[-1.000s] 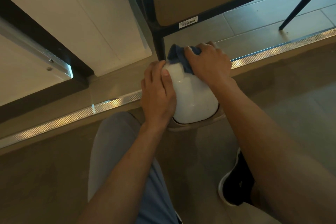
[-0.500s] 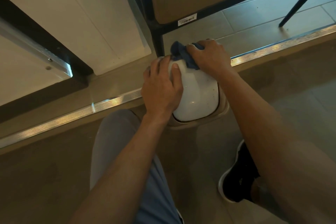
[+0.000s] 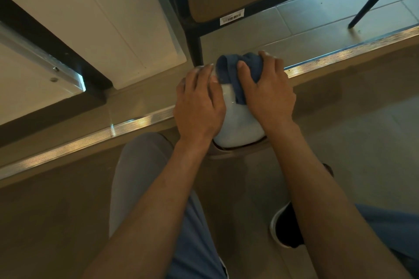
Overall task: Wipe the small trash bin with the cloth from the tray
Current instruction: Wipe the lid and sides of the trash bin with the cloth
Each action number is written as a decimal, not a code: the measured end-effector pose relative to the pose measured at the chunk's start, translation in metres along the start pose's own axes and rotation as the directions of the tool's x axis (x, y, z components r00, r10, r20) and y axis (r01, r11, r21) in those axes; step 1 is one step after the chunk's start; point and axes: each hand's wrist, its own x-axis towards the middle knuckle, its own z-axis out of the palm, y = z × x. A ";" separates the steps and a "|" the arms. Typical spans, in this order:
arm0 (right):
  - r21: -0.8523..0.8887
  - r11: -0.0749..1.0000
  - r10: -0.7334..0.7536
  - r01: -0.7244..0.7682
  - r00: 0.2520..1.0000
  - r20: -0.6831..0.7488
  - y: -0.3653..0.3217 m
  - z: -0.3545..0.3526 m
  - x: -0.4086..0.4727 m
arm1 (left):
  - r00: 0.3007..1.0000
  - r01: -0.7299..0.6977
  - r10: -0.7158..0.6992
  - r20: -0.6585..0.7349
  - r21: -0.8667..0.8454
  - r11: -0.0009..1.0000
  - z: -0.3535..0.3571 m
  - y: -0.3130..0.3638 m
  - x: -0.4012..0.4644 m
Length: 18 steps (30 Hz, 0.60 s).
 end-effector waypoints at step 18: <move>0.248 0.969 0.030 -0.001 0.993 -0.113 0.049 0.012 -0.057 | 0.999 0.028 -0.028 -0.030 0.019 0.999 0.002 0.002 -0.001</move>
